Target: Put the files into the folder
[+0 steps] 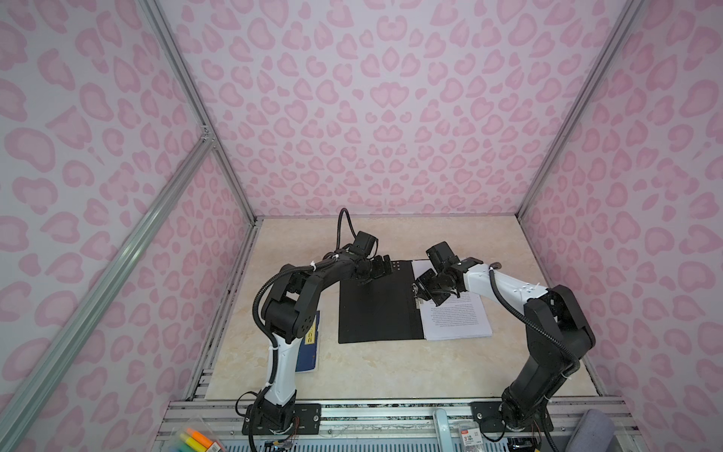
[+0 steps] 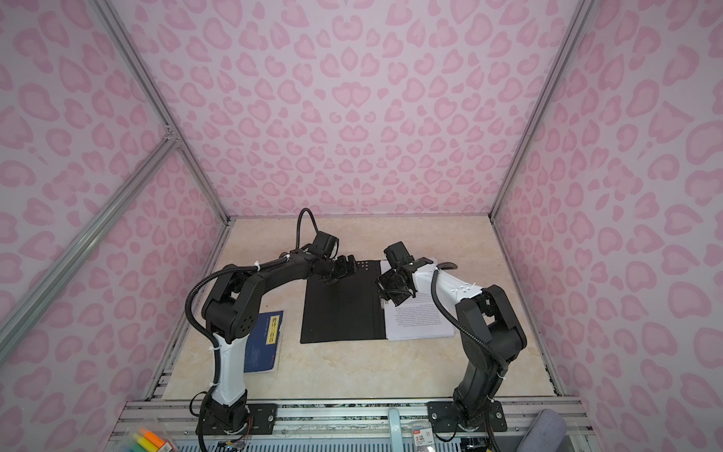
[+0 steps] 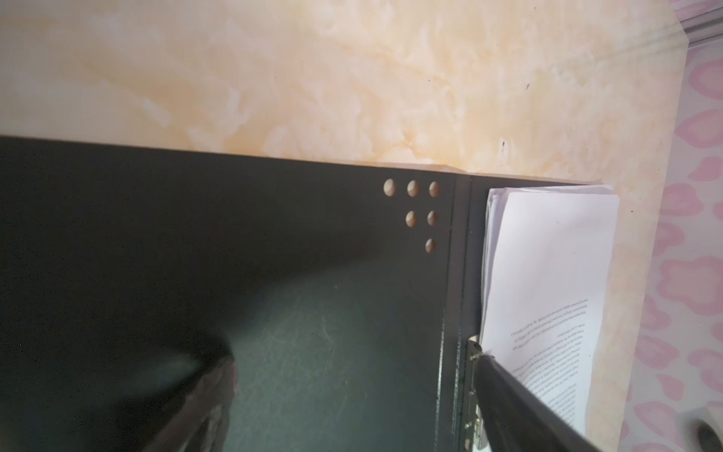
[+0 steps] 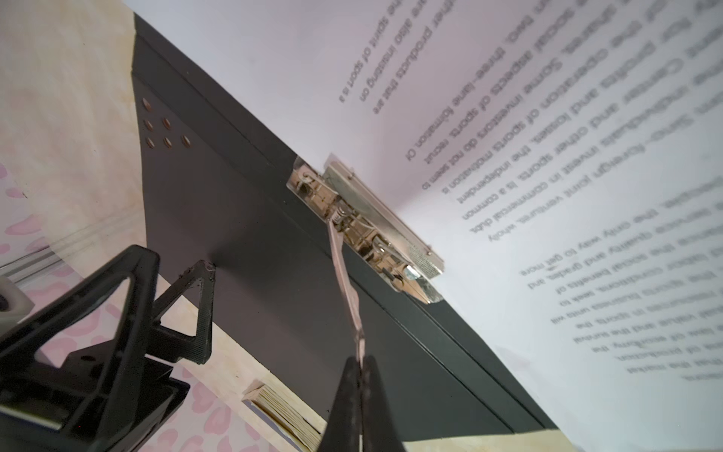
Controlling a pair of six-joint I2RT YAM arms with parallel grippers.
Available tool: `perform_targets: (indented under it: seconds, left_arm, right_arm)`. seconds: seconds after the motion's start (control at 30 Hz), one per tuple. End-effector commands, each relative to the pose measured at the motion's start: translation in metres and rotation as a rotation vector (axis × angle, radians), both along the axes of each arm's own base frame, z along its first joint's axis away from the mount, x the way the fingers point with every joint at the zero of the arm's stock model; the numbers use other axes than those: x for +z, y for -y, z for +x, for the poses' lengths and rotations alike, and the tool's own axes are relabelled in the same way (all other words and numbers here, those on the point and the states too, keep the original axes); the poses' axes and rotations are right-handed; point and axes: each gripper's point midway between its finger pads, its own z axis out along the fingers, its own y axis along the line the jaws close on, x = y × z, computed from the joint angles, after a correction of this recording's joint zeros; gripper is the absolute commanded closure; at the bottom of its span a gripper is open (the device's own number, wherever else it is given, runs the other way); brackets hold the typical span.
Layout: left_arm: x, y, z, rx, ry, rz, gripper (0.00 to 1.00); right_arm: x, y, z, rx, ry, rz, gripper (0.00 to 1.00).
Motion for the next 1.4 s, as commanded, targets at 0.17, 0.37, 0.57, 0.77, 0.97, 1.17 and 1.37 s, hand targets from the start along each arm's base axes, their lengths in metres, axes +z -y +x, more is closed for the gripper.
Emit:
perform_targets:
  seconds: [0.17, 0.37, 0.57, 0.77, 0.97, 1.17, 1.37]
  left_arm:
    - [-0.034, -0.023, -0.017, 0.055, -0.121, 0.060, 0.03]
    - [-0.034, -0.024, -0.017, 0.057, -0.122, 0.055, 0.03]
    - [-0.034, -0.025, -0.016, 0.061, -0.123, 0.053, 0.03]
    - [-0.035, -0.026, -0.016, 0.065, -0.125, 0.048, 0.03]
    - [-0.035, -0.027, -0.016, 0.068, -0.128, 0.046, 0.03]
    - [-0.038, -0.027, -0.016, 0.072, -0.134, 0.044, 0.03]
    - [-0.041, -0.026, -0.017, 0.075, -0.143, 0.037, 0.03]
  right_arm:
    - [-0.021, 0.017, -0.020, -0.012, -0.016, -0.072, 1.00]
    - [-0.036, 0.030, -0.032, -0.007, -0.036, -0.125, 1.00]
    - [-0.054, 0.038, -0.040, -0.003, -0.065, -0.167, 1.00]
    - [-0.066, 0.041, -0.043, 0.000, -0.085, -0.189, 1.00]
    - [-0.072, 0.044, -0.045, 0.002, -0.095, -0.209, 1.00]
    - [-0.076, 0.039, -0.042, 0.021, -0.090, -0.194, 1.00]
    - [-0.061, 0.018, -0.022, 0.072, 0.017, -0.092, 1.00]
